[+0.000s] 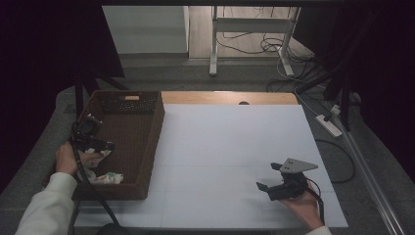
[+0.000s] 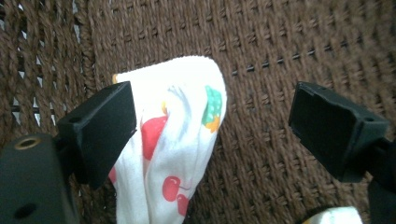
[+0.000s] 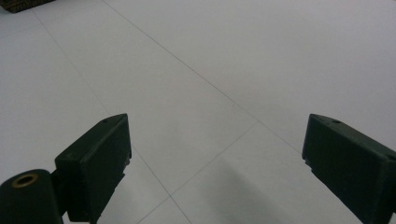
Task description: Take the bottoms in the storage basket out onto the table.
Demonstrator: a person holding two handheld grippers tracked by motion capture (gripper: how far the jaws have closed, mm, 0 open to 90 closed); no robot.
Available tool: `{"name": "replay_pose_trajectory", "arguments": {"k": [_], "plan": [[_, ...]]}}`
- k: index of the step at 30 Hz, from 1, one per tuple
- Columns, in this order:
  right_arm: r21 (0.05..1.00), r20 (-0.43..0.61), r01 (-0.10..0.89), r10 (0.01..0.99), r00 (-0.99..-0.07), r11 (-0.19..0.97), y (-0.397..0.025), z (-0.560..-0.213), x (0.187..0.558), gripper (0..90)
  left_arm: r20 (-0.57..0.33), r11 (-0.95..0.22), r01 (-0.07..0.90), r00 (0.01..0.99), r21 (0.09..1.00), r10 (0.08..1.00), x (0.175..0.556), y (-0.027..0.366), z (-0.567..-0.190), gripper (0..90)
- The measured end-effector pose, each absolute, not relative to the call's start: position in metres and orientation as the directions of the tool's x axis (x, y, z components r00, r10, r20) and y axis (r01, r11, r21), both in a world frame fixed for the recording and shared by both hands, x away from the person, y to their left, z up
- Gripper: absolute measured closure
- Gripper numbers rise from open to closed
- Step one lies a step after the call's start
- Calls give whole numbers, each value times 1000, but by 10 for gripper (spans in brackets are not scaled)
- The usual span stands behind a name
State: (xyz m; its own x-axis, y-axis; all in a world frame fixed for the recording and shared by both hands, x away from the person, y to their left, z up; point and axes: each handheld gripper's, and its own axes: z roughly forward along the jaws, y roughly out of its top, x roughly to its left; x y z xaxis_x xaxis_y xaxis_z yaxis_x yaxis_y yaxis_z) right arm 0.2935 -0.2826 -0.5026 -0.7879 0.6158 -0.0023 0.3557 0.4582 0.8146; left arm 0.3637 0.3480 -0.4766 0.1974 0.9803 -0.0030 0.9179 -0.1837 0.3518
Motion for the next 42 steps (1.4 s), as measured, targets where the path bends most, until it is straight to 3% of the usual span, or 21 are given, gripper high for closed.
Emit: {"name": "replay_pose_trajectory", "arguments": {"k": [11,14,30,39,42], "plan": [[814,0,357,615,-789,459,-282,-503,294,81,11,-195,934,201,299,980,369,343,-484,158],[813,-1,358,615,-789,460,-282,-503,294,81,-20,-181,934,197,310,980,370,343,-486,165],[811,-2,354,607,-794,466,-281,-503,293,81,36,-159,961,155,227,987,376,345,-504,161],[809,1,355,603,-798,468,-282,-503,293,81,69,-166,967,155,193,986,380,342,-510,204],[811,1,354,604,-797,466,-281,-503,293,81,79,-163,971,151,173,985,380,343,-513,259]]}}
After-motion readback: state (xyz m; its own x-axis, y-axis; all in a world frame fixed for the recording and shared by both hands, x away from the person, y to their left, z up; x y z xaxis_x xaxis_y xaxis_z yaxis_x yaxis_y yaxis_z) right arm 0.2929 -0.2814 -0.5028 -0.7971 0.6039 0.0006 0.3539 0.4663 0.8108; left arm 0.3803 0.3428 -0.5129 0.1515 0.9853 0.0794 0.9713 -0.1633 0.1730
